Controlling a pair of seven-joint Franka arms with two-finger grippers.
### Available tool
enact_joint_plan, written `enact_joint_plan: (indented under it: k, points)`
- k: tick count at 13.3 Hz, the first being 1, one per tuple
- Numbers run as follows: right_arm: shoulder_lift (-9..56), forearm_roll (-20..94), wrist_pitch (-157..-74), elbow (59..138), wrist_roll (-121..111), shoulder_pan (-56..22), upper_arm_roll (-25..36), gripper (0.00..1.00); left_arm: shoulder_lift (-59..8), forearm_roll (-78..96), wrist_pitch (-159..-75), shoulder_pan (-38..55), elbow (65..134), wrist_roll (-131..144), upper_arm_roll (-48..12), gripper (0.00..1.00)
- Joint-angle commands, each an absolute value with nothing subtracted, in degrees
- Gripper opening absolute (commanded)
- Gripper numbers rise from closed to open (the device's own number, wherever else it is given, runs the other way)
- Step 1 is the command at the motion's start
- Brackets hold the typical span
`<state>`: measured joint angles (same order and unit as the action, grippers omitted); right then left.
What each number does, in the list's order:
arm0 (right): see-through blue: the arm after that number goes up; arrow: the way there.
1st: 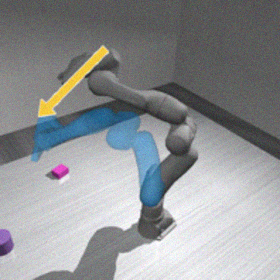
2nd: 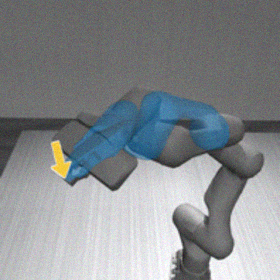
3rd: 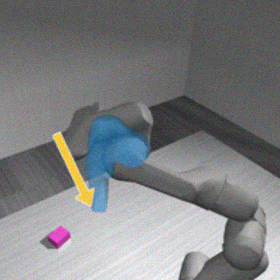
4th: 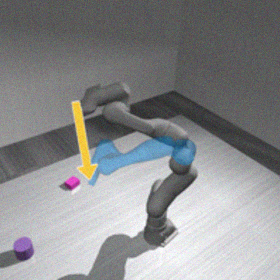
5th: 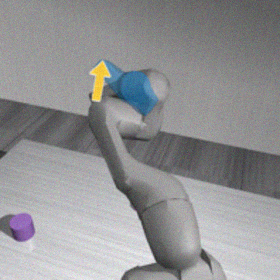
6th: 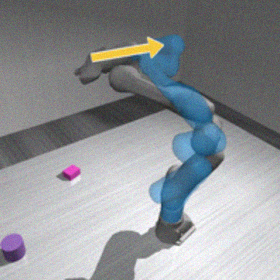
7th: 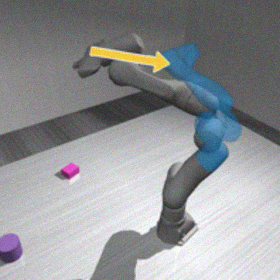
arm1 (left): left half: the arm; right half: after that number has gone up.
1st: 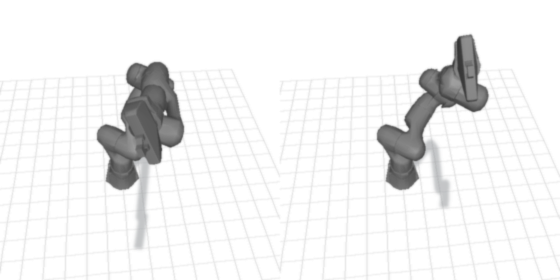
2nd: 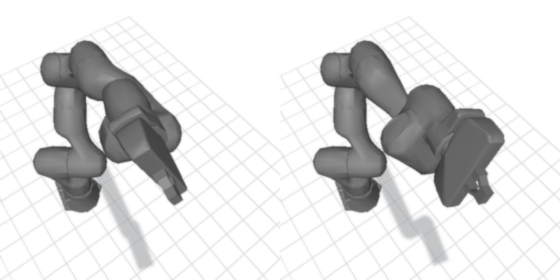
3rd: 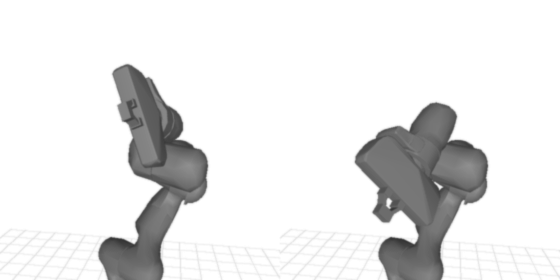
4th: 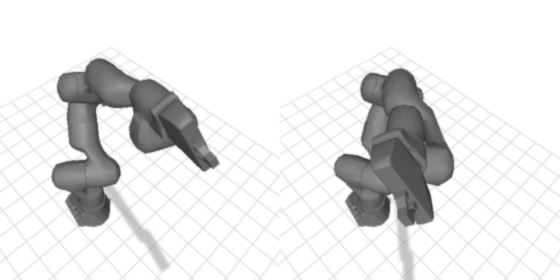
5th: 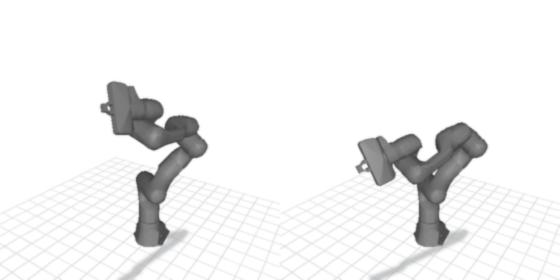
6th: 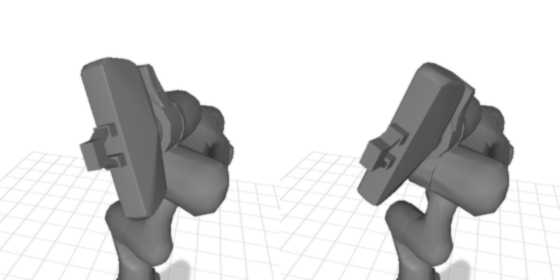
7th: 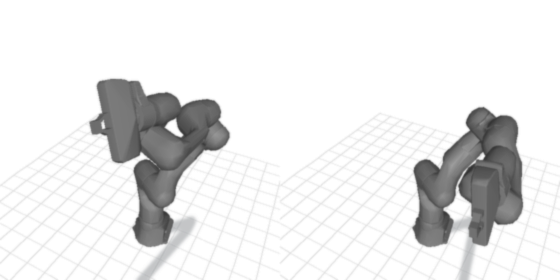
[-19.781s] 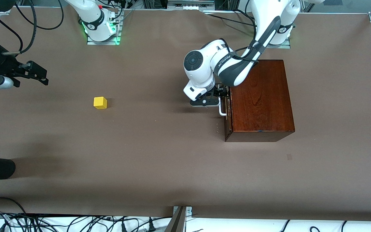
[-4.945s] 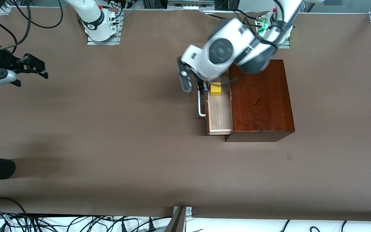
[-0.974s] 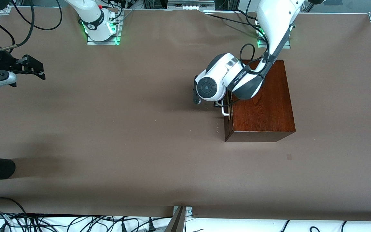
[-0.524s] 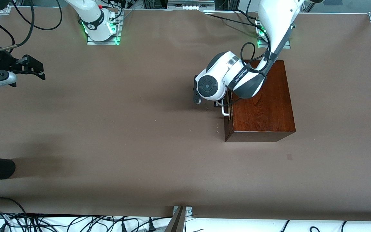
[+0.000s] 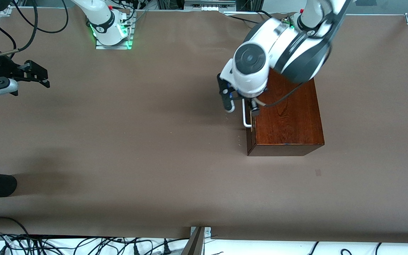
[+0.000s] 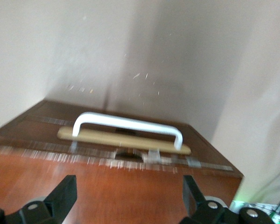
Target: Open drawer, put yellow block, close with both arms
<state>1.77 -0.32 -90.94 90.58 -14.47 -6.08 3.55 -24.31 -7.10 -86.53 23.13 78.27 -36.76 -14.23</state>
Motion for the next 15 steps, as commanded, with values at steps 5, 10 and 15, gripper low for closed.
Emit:
enact_joint_plan:
  k: [5, 10, 15]
  points:
    - [2.3, 0.7, -89.9, 89.1, -14.2, -5.8, 3.5, 1.00, -20.9, -7.8, -79.4, 15.3, 71.7, -36.4, -8.9, 1.00]
    - [2.3, 0.7, -89.9, 89.1, -14.2, -5.8, 3.5, 1.00, -5.3, -3.7, -93.1, 5.7, 88.8, -29.5, -5.4, 1.00]
    - [2.3, 0.7, -89.9, 89.1, -14.2, -5.8, 3.5, 1.00, 2.9, -1.7, -96.4, 4.9, 98.2, 3.3, -1.2, 1.00]
